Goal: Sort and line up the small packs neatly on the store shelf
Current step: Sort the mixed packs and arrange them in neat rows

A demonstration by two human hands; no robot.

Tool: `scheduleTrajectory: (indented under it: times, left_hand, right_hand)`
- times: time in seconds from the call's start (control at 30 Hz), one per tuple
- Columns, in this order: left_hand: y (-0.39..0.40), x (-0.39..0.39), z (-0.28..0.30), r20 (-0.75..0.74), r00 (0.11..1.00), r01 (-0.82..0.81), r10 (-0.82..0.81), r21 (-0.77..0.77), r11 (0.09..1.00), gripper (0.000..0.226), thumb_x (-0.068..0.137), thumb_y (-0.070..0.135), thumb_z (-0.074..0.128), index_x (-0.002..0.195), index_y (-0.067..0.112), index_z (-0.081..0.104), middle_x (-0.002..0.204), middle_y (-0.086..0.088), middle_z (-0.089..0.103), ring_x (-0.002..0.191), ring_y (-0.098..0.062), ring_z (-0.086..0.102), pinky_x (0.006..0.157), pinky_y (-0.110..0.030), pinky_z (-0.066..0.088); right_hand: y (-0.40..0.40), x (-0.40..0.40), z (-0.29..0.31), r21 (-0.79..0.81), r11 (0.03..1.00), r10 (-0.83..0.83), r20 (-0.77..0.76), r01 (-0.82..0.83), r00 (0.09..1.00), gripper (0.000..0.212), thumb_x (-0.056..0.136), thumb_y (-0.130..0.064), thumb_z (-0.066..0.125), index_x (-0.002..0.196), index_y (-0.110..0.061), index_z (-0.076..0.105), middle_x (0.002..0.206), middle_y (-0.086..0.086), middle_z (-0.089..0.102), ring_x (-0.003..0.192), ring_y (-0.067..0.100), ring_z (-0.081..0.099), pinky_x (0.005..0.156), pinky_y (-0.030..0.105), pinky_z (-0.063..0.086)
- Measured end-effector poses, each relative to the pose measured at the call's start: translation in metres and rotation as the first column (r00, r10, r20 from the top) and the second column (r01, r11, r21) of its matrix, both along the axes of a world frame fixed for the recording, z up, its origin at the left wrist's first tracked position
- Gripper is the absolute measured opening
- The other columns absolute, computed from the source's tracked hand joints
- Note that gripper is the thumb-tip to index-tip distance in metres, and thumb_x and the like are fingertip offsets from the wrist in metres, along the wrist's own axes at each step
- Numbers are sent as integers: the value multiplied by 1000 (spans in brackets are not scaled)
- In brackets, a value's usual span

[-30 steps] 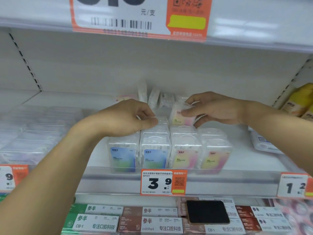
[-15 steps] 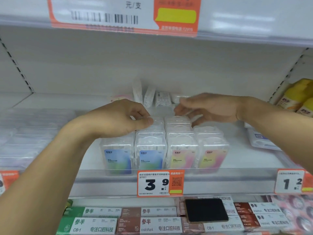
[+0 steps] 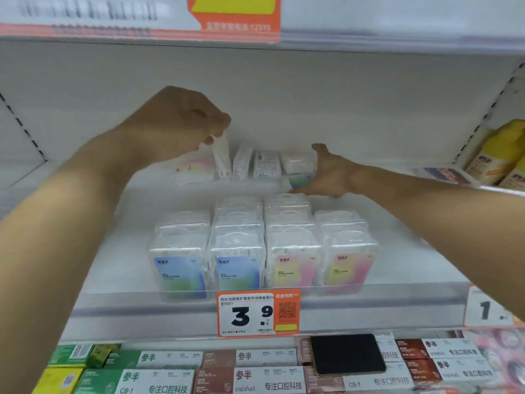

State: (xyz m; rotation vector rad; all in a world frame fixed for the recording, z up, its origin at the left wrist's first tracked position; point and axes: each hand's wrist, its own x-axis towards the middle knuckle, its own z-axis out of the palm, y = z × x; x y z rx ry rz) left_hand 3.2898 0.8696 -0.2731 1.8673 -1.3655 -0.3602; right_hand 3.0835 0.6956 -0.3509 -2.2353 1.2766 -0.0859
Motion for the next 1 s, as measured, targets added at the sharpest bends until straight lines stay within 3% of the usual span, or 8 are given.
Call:
scheduleTrajectory:
  times: [0.1,0.17,0.27,0.43,0.6,0.8,0.9,1.0]
  left_hand:
    - [-43,17,-20,183,979,-104,88,78,992,42,86,46,63,122,26,58,127,-3,60,97,-22,60,82,-30,47]
    - [-62,26,-36,240,971,-76,22,220,973,61,86,54,60,139,32,41,145,-3,43,118,-24,52,94,-32,41]
    - [-77,36,-48,299,954,-77,-6,265,961,59,85,44,66,138,29,46,146,-6,42,119,-24,51,93,-30,41]
    - [-64,54,-47,-88,992,-89,95,67,994,48,73,-4,77,115,15,65,122,-10,55,86,-21,62,56,-21,58]
    - [-23,71,-39,-509,861,48,-4,74,996,82,70,-22,68,133,27,51,127,-7,48,108,-31,58,78,-40,60]
    - [10,70,-40,-558,830,30,-3,40,999,70,66,-22,67,123,19,60,126,-8,55,115,-28,57,90,-38,55]
    - [28,70,-39,-679,733,-28,-35,-81,996,67,71,-21,62,125,19,59,127,-14,56,114,-31,60,92,-41,55]
    - [50,74,-36,-804,589,-149,-82,-208,967,54,81,-11,55,131,10,53,128,-15,58,111,-31,64,92,-43,54]
  right_hand:
    - [5,-12,14,-79,989,126,-1,-125,992,126,60,-49,89,155,-28,9,137,2,46,118,19,49,94,25,41]
    - [10,-20,24,-123,976,189,74,-179,979,120,57,-43,91,151,-32,18,138,1,45,116,15,49,94,23,38]
    - [11,-26,37,-173,967,219,180,-188,959,108,57,-35,92,147,-33,32,135,-5,46,115,12,52,89,22,40]
    - [10,-31,47,-253,942,263,139,-222,955,97,52,-35,93,135,-41,44,128,-9,51,109,13,56,83,22,44]
    - [12,-29,47,-264,947,220,114,-184,969,96,42,-37,95,124,-46,45,127,-2,45,106,17,52,75,21,45]
    - [27,-16,64,-238,967,163,287,-94,944,95,39,-39,98,121,-40,49,123,-4,51,98,11,56,69,19,46]
    - [41,-6,74,2,990,126,437,-141,890,76,61,-30,89,126,-27,50,115,-2,55,90,12,63,71,23,57]
    - [60,13,80,344,918,-39,572,-196,819,33,92,-19,66,122,-16,54,118,7,57,96,26,64,93,42,54]
